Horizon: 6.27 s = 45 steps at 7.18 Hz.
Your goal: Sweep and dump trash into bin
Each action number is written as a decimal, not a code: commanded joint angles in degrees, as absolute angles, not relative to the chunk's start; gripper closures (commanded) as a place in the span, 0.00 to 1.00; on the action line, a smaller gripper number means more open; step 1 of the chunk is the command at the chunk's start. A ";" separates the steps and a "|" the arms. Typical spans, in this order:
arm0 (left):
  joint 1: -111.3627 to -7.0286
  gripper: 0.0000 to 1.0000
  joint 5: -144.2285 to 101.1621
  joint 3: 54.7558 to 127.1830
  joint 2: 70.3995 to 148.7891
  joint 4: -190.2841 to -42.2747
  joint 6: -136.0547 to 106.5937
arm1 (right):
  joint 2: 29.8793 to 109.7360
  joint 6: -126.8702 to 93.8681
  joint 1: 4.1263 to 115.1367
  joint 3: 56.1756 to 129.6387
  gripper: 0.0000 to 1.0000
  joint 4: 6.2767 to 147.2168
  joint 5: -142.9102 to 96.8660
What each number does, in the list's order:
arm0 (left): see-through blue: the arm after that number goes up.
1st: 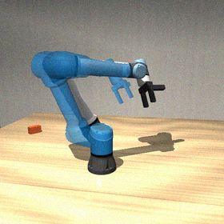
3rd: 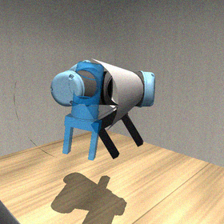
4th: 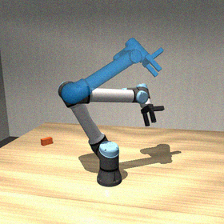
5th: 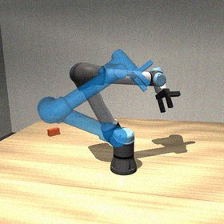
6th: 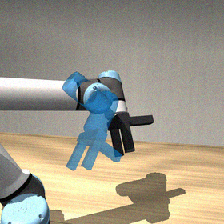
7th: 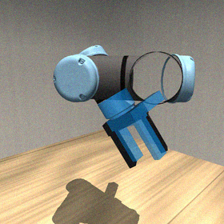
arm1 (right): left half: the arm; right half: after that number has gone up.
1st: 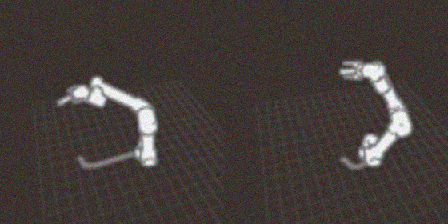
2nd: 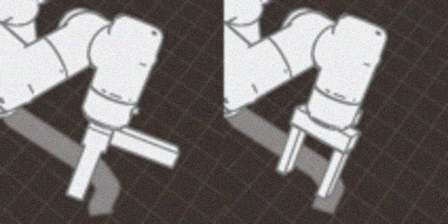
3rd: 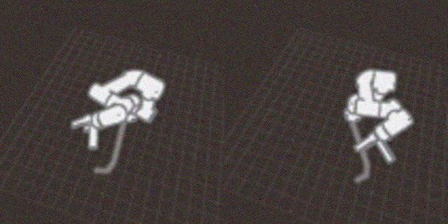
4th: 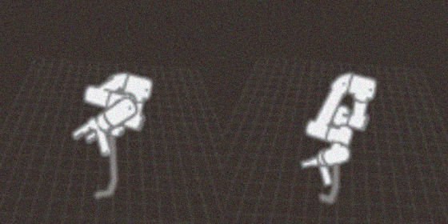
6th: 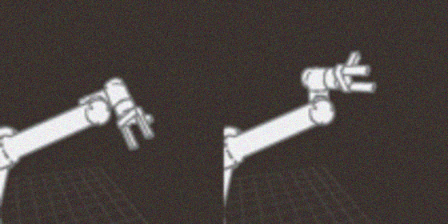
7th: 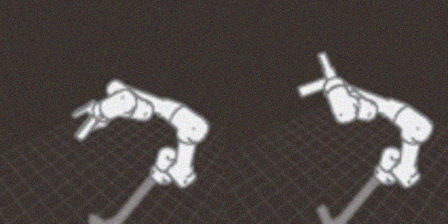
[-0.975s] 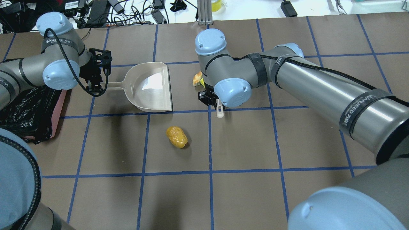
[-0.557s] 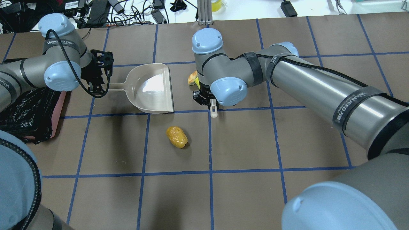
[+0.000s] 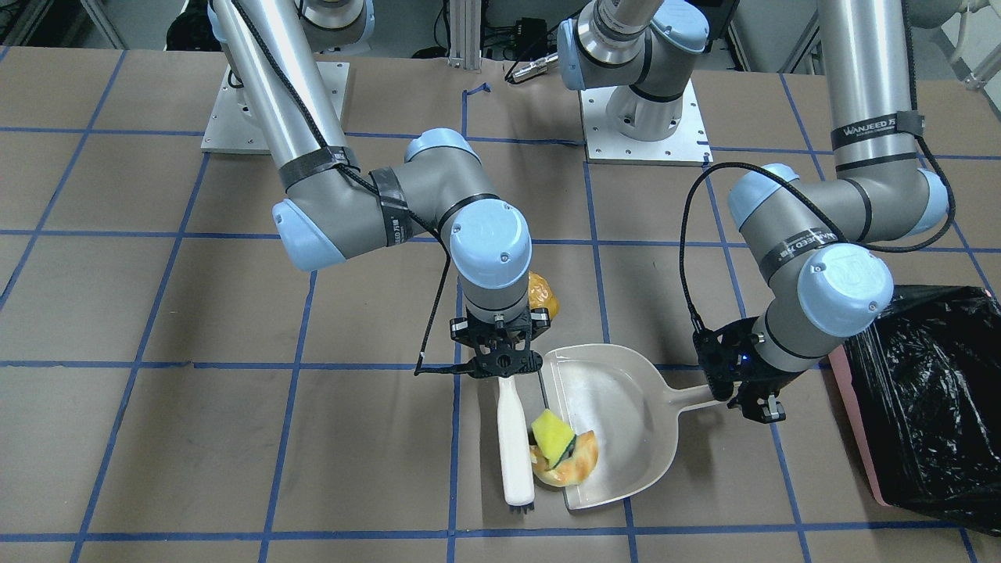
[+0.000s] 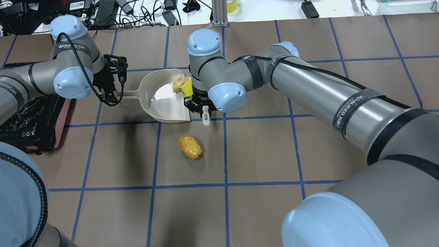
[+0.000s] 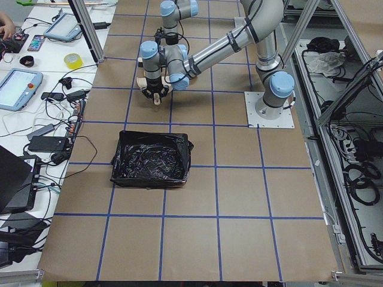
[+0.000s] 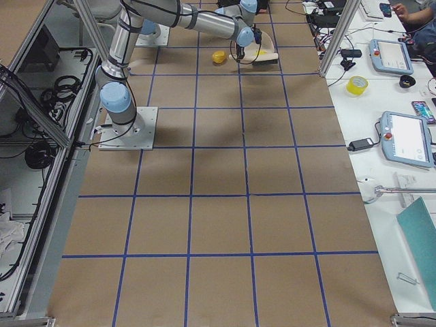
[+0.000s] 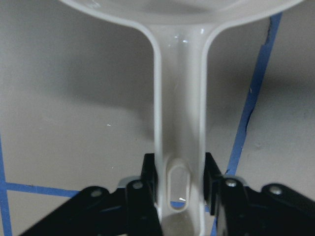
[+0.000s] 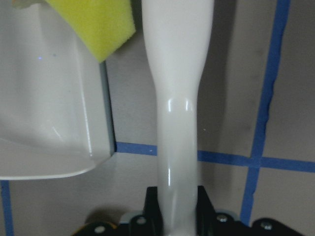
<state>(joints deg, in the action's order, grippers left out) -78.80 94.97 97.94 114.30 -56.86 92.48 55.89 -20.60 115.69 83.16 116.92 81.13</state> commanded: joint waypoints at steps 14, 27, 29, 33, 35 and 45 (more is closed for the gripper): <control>-74.44 1.00 97.63 111.94 101.71 -56.69 104.50 | 77.95 -19.81 106.19 99.47 0.93 109.77 80.24; -74.27 1.00 97.91 120.50 97.91 -50.19 103.89 | 78.31 -17.67 105.38 99.58 0.93 109.69 80.25; -74.27 1.00 97.91 120.50 97.91 -50.19 103.80 | 78.31 -17.67 105.38 99.58 0.93 109.69 80.24; -74.18 1.00 97.91 120.41 97.91 -50.19 103.80 | 78.13 -17.67 105.29 99.58 0.93 109.78 80.16; -74.18 1.00 97.91 120.41 97.91 -50.19 103.80 | 78.05 -17.58 105.29 99.58 0.93 109.78 80.16; -72.60 1.00 97.73 120.41 97.82 -50.19 104.41 | 78.05 -17.58 105.12 99.40 0.92 109.78 80.16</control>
